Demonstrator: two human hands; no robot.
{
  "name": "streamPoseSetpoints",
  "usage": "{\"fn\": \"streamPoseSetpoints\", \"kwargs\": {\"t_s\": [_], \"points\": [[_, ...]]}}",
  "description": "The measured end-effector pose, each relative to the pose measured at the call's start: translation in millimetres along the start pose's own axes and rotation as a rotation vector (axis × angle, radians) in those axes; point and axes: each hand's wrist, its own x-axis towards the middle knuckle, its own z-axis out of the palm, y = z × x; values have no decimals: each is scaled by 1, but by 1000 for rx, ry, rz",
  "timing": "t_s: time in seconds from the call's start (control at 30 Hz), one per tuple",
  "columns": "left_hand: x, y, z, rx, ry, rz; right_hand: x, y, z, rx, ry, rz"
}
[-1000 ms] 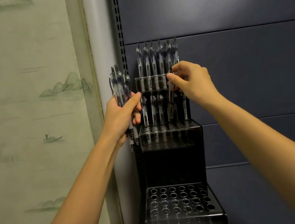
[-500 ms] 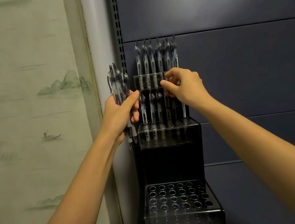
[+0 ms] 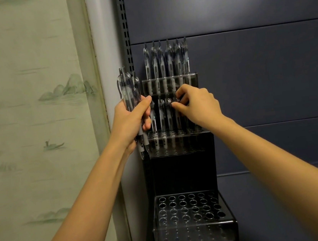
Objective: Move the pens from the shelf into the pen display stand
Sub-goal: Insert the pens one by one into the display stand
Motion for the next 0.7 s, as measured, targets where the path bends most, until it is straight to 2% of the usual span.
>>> {"fn": "streamPoseSetpoints", "kwargs": {"t_s": [0.13,0.27,0.43,0.7], "points": [[0,-1,0,12,-22,19,1,-4,-6,-35,54,-48],[0,-1,1,20,-24,13,2,-23,-18,197,108,-180],[1,1,4,20,-40,-10,1,-52,-25,404,-157,-273],[-4,2,9,11,-55,-33,4,-54,-17,647,-237,-168]]}}
